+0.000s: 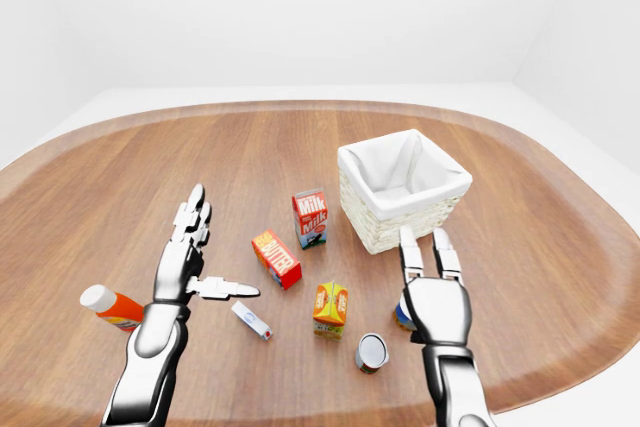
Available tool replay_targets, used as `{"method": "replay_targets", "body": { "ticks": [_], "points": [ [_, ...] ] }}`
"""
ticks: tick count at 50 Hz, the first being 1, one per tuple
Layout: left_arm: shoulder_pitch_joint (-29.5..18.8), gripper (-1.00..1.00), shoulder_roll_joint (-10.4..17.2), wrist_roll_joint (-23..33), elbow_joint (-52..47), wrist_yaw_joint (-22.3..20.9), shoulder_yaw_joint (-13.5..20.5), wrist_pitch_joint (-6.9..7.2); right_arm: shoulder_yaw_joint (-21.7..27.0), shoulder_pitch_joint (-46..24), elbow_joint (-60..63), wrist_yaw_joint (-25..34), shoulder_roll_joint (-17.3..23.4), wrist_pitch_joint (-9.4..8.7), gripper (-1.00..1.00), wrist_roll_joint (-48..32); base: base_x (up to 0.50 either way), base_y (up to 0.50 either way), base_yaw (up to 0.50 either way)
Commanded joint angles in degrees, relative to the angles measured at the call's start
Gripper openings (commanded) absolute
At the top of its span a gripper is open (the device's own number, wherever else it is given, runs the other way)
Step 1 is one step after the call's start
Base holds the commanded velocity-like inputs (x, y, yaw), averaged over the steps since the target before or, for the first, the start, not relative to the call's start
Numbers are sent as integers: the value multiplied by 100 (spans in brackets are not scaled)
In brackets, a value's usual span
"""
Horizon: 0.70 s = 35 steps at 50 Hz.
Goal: Pick up the alphabet soup and the tomato sauce, and put them in the basket.
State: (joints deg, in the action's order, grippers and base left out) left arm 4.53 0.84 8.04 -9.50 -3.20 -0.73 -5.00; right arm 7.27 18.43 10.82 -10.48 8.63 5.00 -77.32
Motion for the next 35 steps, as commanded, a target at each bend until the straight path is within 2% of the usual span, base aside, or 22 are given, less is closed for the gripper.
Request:
{"method": "replay_targets", "body": {
  "ticks": [1, 35],
  "points": [
    [25, 100, -6, -46, -47, 11, 19, 0, -107, -104, -327, -192, 117, 0, 100, -57, 0, 0, 0],
    [25, 100, -5, -46, -46, 7, 18, 0, -480, -667, -1813, -945, 476, 0, 100, -274, 0, 0, 0]
  ]
}}
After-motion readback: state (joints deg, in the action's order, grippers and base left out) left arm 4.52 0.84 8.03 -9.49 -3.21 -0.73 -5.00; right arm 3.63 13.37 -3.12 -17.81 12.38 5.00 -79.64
